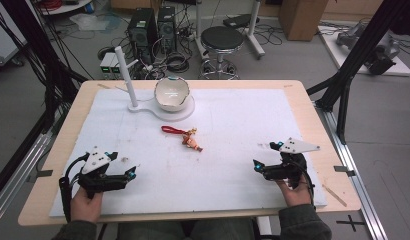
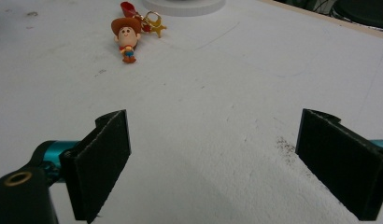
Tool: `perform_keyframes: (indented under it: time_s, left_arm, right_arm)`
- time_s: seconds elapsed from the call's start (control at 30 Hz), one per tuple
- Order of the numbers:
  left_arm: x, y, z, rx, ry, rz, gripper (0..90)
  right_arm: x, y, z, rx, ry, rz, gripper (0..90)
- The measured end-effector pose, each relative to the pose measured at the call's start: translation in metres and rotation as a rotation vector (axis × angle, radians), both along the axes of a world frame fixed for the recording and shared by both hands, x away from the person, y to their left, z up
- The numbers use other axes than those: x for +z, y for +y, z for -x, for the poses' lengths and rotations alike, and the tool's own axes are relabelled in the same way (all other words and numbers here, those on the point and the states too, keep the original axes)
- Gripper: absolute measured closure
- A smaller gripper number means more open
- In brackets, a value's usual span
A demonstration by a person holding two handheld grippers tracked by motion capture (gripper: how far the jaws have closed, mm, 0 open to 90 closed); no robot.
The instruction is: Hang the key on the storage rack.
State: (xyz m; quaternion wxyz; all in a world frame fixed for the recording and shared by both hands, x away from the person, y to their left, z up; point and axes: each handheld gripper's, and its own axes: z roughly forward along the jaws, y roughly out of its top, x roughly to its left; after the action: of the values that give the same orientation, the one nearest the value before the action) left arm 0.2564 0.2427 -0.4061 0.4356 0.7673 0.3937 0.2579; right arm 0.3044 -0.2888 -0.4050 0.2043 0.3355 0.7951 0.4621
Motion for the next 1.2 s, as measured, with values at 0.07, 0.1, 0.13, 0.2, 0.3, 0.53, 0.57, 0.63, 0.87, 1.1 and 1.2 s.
perform_keyframes:
  time_s: [0.07,0.1,0.13,0.2,0.3,0.53,0.57,0.63,0.87,1.1,1.2]
  left_arm:
    - [0.0001,0.0,0.0001,-0.003,0.001,-0.002,20.5]
    - [0.0001,-0.0002,0.0003,-0.004,0.001,0.0,20.5]
    - [0.0001,-0.0002,0.0004,-0.006,0.0,0.002,20.6]
    - [0.0003,-0.0002,0.001,-0.007,0.0,0.0,20.5]
    - [0.0005,-0.0002,0.0018,-0.009,-0.002,0.001,20.5]
    - [0.001,0.0004,0.0043,-0.009,-0.002,0.003,20.6]
    - [0.0014,0.0009,0.0048,-0.012,-0.002,0.0,20.6]
    - [0.0015,0.001,0.0055,-0.01,-0.005,0.005,20.5]
    - [0.0016,0.0021,0.0064,-0.003,-0.008,0.009,20.5]
    - [0.002,0.0024,0.0071,-0.009,-0.01,0.007,20.5]
    - [0.0022,0.0023,0.0075,-0.005,-0.013,0.007,20.5]
  right_arm:
    - [-0.0001,0.0003,0.0001,-0.001,0.002,-0.004,9.5]
    - [0.0,0.0007,0.0005,-0.001,0.006,-0.006,9.5]
    - [0.0002,0.0009,0.0009,0.002,0.008,-0.004,9.5]
    - [0.0004,0.0009,0.0009,0.004,0.003,-0.002,9.5]
    - [0.0011,0.0014,0.0023,0.003,0.002,-0.007,9.5]
    - [0.0027,0.0027,0.005,0.002,0.001,-0.009,9.5]
    - [0.0027,0.0027,0.005,0.002,0.001,-0.009,9.5]
    - [0.0029,0.0033,0.0049,0.003,-0.007,-0.005,9.5]
    - [0.0019,0.0069,0.003,0.018,0.006,0.001,9.5]
    - [0.0053,0.0093,0.0011,0.027,-0.002,0.0,9.5]
    - [0.0082,0.0096,-0.0004,0.031,0.004,-0.01,9.5]
